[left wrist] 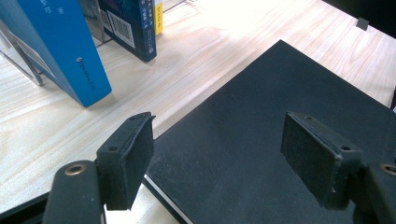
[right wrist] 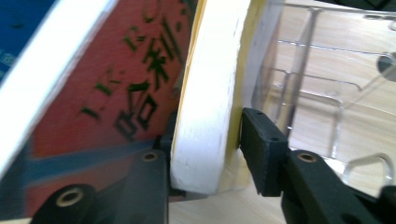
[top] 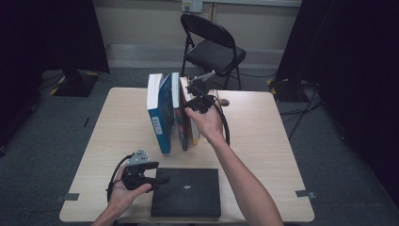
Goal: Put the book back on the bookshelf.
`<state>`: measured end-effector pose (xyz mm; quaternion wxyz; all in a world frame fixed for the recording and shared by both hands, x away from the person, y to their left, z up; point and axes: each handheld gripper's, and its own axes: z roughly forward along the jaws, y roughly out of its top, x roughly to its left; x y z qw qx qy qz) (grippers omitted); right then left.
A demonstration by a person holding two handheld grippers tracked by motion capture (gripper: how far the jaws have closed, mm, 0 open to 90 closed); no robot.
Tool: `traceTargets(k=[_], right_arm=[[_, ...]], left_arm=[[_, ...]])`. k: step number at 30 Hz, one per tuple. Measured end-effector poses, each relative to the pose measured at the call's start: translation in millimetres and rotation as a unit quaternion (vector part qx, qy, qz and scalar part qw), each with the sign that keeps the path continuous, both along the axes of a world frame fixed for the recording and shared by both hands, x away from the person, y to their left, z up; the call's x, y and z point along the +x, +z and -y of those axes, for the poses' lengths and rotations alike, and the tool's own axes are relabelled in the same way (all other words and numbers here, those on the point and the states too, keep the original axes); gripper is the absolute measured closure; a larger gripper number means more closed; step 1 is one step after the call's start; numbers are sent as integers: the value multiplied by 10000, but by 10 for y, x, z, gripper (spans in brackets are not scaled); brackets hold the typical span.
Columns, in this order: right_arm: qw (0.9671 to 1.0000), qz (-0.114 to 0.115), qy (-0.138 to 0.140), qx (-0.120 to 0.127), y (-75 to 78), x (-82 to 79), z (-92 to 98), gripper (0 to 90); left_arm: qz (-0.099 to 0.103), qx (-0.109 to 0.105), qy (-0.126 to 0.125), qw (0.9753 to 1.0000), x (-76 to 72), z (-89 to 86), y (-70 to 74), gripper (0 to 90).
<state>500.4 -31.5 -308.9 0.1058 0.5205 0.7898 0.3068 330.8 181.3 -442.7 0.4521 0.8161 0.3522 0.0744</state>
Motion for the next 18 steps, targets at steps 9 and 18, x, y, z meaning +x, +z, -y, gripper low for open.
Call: traceTargets(k=[9, 18], right_arm=[[9989, 37, 403, 244, -53, -106, 93, 585], [9970, 176, 644, 391, -124, -213, 155, 603]], left_arm=[[12, -8, 38, 10000, 3, -15, -1, 253], [-17, 10, 23, 10000, 0, 19, -4, 254]])
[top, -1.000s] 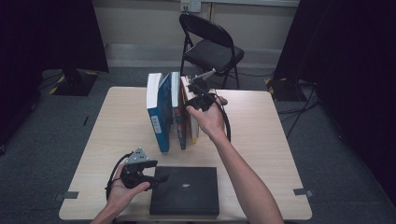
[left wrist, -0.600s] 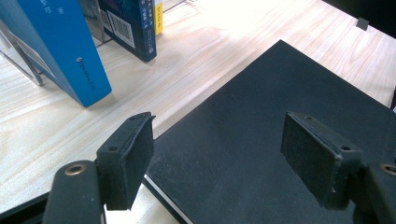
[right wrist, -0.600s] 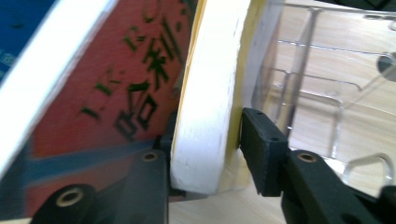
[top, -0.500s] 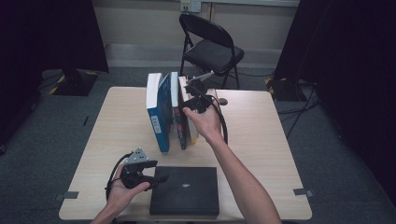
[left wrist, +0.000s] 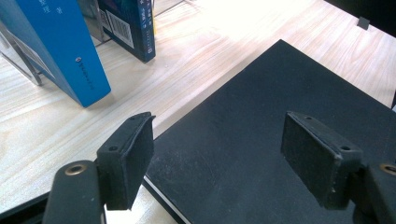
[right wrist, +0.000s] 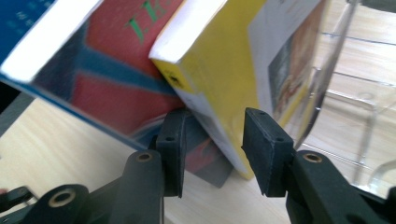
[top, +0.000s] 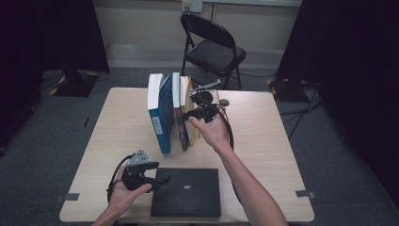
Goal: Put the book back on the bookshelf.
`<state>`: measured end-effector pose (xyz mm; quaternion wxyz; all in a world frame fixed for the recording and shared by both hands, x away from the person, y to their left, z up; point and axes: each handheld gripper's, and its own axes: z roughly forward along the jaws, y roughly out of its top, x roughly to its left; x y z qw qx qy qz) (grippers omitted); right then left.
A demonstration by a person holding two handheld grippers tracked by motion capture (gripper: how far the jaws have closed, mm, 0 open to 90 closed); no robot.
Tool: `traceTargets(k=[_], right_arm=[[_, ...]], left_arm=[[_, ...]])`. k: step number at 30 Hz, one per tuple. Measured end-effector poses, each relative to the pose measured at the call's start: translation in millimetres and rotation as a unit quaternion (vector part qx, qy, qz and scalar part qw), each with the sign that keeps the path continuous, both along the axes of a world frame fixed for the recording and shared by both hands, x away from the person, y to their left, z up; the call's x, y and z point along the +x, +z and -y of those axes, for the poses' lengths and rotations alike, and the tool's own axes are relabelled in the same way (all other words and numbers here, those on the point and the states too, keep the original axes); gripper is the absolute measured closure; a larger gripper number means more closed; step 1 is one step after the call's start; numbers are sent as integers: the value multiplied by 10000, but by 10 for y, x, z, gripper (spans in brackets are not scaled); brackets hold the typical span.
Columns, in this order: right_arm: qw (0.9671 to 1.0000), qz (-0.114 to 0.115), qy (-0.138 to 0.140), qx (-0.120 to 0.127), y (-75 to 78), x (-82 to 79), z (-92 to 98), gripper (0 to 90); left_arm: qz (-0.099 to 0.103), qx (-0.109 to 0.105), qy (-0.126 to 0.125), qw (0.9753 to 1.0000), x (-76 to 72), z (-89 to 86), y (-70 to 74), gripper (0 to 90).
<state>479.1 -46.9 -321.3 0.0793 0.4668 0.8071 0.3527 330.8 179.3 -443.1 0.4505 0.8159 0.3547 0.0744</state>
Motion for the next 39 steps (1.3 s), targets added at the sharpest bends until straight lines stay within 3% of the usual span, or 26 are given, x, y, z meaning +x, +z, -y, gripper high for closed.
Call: traceTargets(k=[10, 23, 28, 31, 37, 39], right_arm=[[9992, 250, 303, -47, -38, -135, 85, 560], [9979, 375, 424, 302, -160, -396, 469, 505], [9972, 368, 554, 341, -298, -572, 606, 440], [9966, 248, 536, 579, -415, -675, 703, 404], [9955, 254, 584, 706, -631, -876, 847, 313], [9944, 231, 684, 777, -718, -956, 902, 244]], left_arm=[[-14, -35, 31, 10000, 8, -28, -2, 256], [-10, 33, 40, 10000, 19, -26, -2, 273], [-6, 71, 82, 9999, 38, -40, 6, 284], [13, 110, 119, 9999, 49, -45, 12, 295], [-33, 203, 131, 9997, 48, -25, 18, 315], [-94, 221, 103, 9997, 58, -21, 13, 316]])
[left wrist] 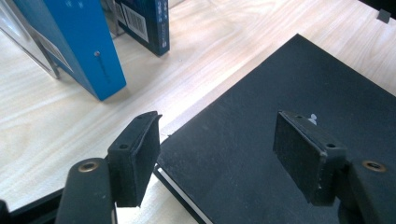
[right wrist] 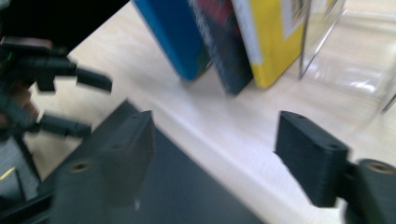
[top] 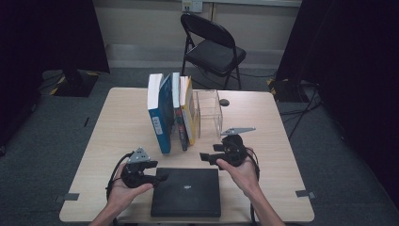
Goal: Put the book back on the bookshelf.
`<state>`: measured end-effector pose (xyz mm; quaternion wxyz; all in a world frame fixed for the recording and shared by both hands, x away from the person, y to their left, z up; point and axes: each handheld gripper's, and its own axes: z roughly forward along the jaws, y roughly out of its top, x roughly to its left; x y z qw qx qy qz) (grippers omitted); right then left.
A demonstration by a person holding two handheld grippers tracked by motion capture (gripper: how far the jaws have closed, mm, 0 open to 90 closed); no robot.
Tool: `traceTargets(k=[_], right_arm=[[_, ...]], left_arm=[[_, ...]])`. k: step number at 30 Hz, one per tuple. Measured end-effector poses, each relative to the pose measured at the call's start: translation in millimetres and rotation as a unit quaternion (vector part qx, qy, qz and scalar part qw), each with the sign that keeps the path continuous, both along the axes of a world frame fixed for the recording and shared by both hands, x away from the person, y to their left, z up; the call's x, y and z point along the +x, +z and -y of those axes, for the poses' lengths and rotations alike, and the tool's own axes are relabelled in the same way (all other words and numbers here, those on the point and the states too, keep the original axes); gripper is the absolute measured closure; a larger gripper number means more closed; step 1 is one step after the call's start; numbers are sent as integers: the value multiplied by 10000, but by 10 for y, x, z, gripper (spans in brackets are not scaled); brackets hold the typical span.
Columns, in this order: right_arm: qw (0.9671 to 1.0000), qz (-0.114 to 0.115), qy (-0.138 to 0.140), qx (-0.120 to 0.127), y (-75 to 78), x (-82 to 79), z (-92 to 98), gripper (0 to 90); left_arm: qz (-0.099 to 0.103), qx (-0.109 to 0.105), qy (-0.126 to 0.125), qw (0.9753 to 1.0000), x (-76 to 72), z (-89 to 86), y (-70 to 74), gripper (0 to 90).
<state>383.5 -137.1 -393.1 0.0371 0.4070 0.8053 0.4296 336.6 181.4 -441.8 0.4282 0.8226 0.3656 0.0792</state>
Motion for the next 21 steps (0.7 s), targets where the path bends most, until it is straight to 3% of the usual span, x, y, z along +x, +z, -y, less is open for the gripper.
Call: traceTargets(k=[4, 7, 10, 12, 15, 16, 18, 21], right_arm=[[10000, -5, 78, -52, -137, -164, 57, 241], [9999, 60, 102, -95, -220, -304, 97, 236], [9997, -46, 149, -200, -310, -410, 113, 223], [9995, -102, 159, -248, -374, -484, 121, 201], [9993, -78, 196, -314, -469, -596, 141, 182], [9993, -88, 214, -302, -489, -622, 149, 180], [9995, -67, 181, -253, -550, -701, 168, 168], [9993, -14, 248, -296, -596, -795, 162, 166]], left_arm=[[-122, 15, -13, 9999, 24, 30, 22, 321], [-23, 83, -55, 9999, 26, 61, 79, 322], [-104, 156, -123, 9997, 71, 101, 85, 325], [-139, 269, -194, 9994, 77, 119, 66, 324], [-165, 95, -99, 9998, 51, 96, -22, 323], [-275, 112, -90, 9995, 53, 89, -56, 323], [-250, 223, -115, 9994, 59, 101, -99, 323], [-294, 160, -15, 9994, 98, 103, -127, 317]])
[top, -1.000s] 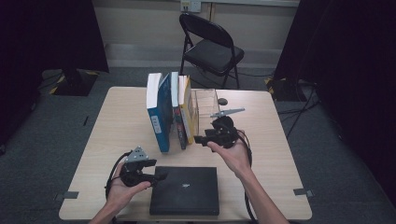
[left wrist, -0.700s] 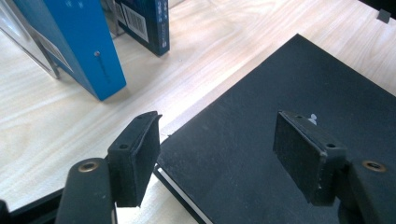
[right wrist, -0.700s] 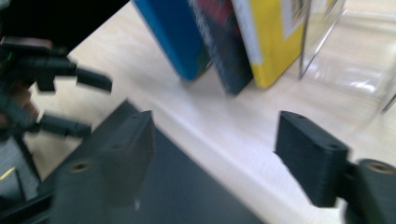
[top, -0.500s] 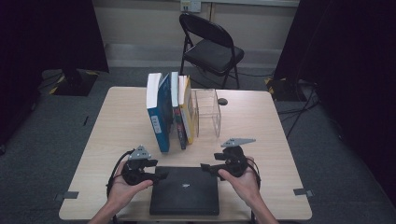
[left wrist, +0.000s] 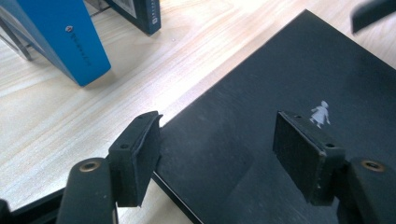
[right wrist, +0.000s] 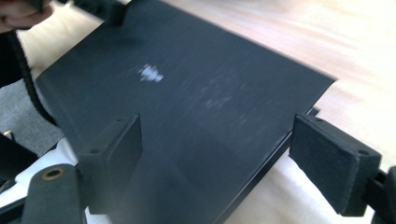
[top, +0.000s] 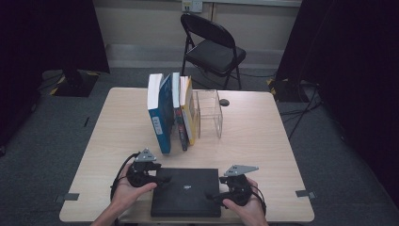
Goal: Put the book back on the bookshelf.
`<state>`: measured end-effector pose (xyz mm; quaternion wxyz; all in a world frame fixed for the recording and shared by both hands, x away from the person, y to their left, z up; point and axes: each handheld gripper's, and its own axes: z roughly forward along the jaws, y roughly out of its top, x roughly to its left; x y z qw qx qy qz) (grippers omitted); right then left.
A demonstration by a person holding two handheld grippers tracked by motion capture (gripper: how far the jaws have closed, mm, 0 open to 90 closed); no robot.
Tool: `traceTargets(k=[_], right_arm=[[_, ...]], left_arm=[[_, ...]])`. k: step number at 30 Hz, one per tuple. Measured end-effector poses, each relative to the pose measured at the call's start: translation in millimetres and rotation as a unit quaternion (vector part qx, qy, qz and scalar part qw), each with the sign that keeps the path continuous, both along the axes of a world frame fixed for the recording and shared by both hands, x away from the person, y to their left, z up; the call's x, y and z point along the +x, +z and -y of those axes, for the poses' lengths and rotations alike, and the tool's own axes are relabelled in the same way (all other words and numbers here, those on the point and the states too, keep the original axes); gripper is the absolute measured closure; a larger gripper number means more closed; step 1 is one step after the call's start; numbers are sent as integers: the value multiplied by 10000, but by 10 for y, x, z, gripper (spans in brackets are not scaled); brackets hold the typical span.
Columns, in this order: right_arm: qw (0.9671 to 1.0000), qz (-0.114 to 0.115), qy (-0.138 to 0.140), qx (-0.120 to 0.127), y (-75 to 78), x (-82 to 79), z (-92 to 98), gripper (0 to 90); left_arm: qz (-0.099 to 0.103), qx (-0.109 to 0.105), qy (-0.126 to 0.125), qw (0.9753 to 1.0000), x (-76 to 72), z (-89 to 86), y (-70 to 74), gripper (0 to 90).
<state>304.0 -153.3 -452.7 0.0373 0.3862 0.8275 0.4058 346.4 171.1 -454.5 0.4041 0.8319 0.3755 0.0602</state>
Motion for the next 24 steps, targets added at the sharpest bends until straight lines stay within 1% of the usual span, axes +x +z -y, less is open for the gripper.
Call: traceTargets(k=[2, 4, 5, 6, 8, 9, 10, 11, 12, 14, 15, 16, 18, 19, 20, 21, 22, 23, 24], right_arm=[[10000, -2, 37, 27, -14, -61, 4, 165], [9999, 1, 102, -72, -38, -102, 10, 165], [9999, -27, 104, -88, -47, -118, 22, 165], [9999, -45, 100, -39, -58, -131, 37, 163], [9999, -34, 128, -84, -71, -166, 43, 159], [9998, -19, 150, -95, -75, -184, 47, 159], [9999, -33, 148, -74, -83, -204, 56, 159], [9999, -20, 146, -69, -97, -226, 60, 159], [9998, -37, 162, -92, -109, -236, 60, 159], [9997, -106, 160, -180, -156, -260, 44, 159], [9996, -130, 204, -166, -176, -270, 41, 158], [9996, -123, 217, -141, -177, -276, 42, 157], [9996, -69, 210, -170, -165, -289, 37, 157], [9995, -90, 246, -170, -167, -298, 31, 154], [9995, -108, 267, -158, -177, -302, 25, 150], [9992, -164, 323, -150, -190, -310, 16, 148], [9987, -178, 395, -259, -200, -315, 3, 138], [9986, -188, 404, -288, -211, -320, -4, 134], [9987, -220, 401, -246, -218, -322, -4, 138]], left_arm=[[-2, -57, 19, 10000, 37, -10, -9, 312], [4, -41, 58, 10000, 63, -7, -18, 307], [-37, -84, 88, 9999, 80, -1, -34, 300], [-74, -80, 79, 9999, 97, 6, -49, 296], [-109, 20, 39, 9999, 114, 17, -73, 294], [-45, 32, 46, 10000, 95, 28, -77, 286], [-9, 105, 22, 9999, 77, 33, -72, 273], [31, 117, 22, 9999, 74, 37, -75, 267], [17, 94, 31, 9999, 76, 40, -79, 266], [-39, 132, 38, 9999, 97, 52, -98, 268], [-42, 118, 7, 9999, 103, 53, -109, 254], [-69, 96, 19, 9999, 105, 59, -113, 243], [-10, 146, 14, 9999, 95, 64, -106, 240], [-21, 166, 14, 9999, 88, 63, -103, 241], [-13, 153, 26, 9999, 83, 60, -105, 240], [-67, 112, 19, 9999, 88, 56, -108, 238], [-78, 105, 21, 9999, 99, 51, -113, 238], [-93, 78, 37, 9999, 102, 54, -117, 238], [-100, 62, 37, 9999, 105, 58, -121, 237]])
